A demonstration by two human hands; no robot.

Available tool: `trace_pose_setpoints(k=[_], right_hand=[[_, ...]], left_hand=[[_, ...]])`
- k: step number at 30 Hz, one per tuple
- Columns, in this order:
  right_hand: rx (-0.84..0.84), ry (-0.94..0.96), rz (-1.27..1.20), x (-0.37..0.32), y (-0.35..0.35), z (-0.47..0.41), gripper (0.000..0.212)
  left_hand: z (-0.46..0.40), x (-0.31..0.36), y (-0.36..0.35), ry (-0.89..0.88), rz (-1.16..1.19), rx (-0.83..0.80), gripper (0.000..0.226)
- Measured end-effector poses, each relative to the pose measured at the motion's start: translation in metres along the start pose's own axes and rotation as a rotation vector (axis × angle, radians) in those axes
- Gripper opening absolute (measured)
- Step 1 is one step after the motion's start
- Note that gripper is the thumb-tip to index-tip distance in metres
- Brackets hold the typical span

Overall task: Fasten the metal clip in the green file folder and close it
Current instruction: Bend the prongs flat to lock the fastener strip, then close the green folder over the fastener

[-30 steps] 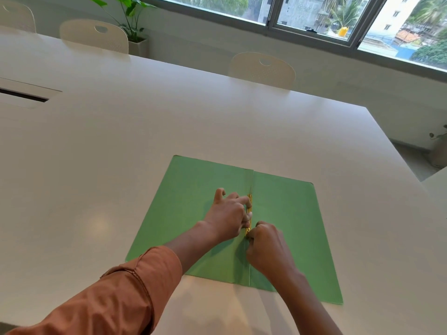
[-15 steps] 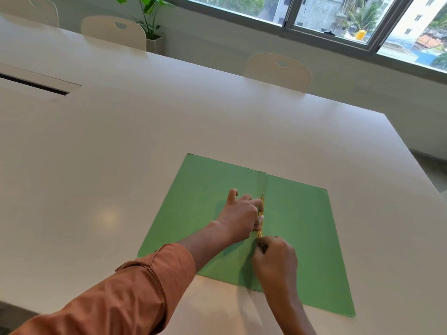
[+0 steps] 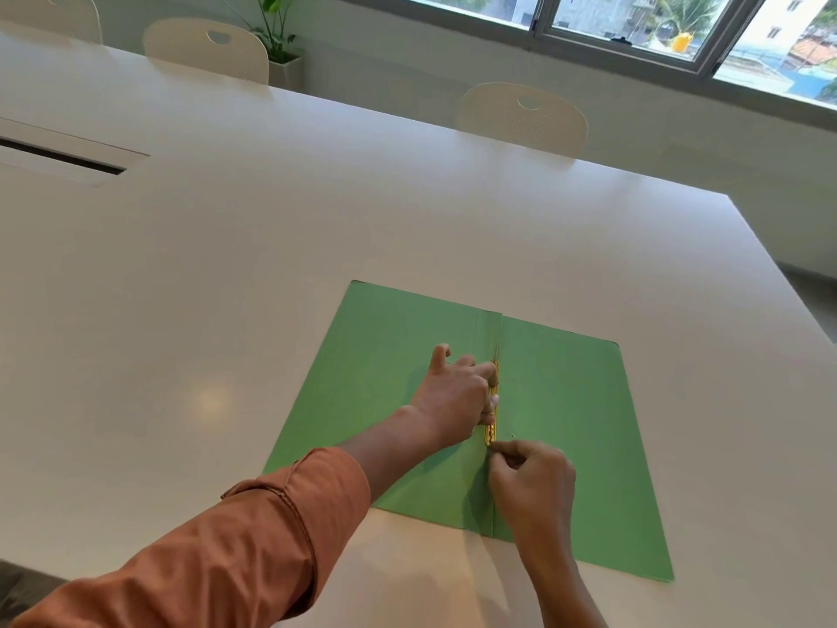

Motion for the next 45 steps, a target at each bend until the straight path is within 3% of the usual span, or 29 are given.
trace_pose_setpoints(k=[6,12,16,19,22,24,27,30,38,45], right_hand=[[-0.056,-0.186,-0.212,0.024,-0.003,-0.007,0.019],[-0.004,-0.009,-0.129,0.019,-0.001,0.006,0.011],[0.023,0.093,-0.078,0.018,0.001,0.016,0.011],[0.045,0.094,-0.145,0.024,0.005,0.018,0.015],[0.065,0.065,-0.223,0.033,0.008,0.017,0.009],[0.043,0.048,-0.28,0.041,0.008,0.017,0.006],[0.028,0.036,-0.351,0.048,0.009,0.019,0.005],[0.012,0.077,-0.362,0.045,0.007,0.02,0.007],[-0.013,0.142,-0.344,0.043,0.002,0.02,0.008],[-0.02,0.158,-0.333,0.041,0.002,0.02,0.007]], left_hand=[[0.0,0.001,0.0,-0.005,-0.02,0.008,0.028],[-0.002,-0.003,-0.003,-0.025,0.049,0.03,0.023],[0.001,-0.016,-0.004,-0.025,0.22,0.105,0.024],[-0.004,-0.042,0.01,0.063,0.329,0.238,0.018],[-0.008,-0.095,0.034,0.295,0.3,0.423,0.015],[-0.011,-0.133,0.045,0.46,0.178,0.361,0.033],[-0.015,-0.183,0.05,0.647,-0.013,0.138,0.06],[-0.015,-0.21,0.049,0.716,-0.05,-0.008,0.068],[-0.017,-0.224,0.053,0.752,0.049,0.032,0.062],[-0.021,-0.245,0.061,0.887,0.134,0.016,0.061]])
Point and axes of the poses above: each hand's wrist, its own z-axis away from the middle knuckle, its own y-axis out of the back of the hand, x = y × z, the point moved 6 cm from there along -z, towards the middle knuckle
